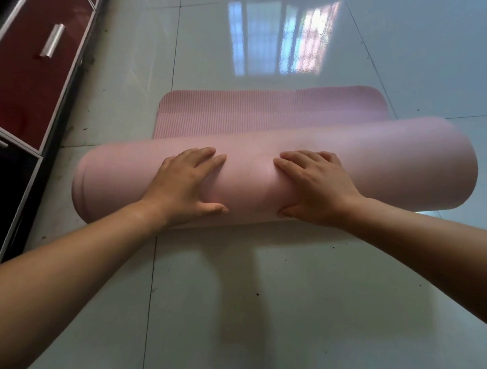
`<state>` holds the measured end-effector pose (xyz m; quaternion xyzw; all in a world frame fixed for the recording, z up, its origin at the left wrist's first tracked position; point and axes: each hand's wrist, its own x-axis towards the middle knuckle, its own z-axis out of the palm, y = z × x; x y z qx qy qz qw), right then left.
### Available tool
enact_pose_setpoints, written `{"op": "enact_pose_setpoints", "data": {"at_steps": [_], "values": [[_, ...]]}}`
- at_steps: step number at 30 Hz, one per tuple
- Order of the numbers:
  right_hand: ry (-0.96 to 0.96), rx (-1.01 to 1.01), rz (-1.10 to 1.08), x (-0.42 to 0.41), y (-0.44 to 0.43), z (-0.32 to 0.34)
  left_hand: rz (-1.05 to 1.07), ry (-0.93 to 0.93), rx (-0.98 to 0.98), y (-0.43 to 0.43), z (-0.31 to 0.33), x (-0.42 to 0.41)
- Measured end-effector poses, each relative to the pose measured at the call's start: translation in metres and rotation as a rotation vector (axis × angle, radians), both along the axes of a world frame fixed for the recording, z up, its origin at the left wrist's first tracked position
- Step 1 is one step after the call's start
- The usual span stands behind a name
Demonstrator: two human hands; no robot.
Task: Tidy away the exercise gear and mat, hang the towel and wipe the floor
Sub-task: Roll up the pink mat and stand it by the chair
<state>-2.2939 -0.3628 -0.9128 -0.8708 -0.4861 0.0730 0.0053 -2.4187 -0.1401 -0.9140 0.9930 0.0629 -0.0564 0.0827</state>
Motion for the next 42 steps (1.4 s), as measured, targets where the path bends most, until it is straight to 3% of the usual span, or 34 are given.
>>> {"op": "enact_pose_setpoints", "data": {"at_steps": [16, 28, 37, 42], "values": [[-0.015, 0.023, -0.007, -0.026, -0.017, 0.012, -0.001, 0.021, -0.009, -0.024, 0.013, -0.023], [0.142, -0.096, 0.013, -0.072, -0.056, 0.041, -0.106, 0.191, -0.100, -0.048, 0.035, -0.064], [0.083, -0.113, 0.062, -0.060, -0.039, 0.037, 0.031, 0.022, -0.164, -0.030, 0.034, -0.033], [0.091, -0.092, 0.029, -0.029, -0.025, 0.036, 0.019, -0.057, -0.104, -0.034, 0.025, -0.031]]}}
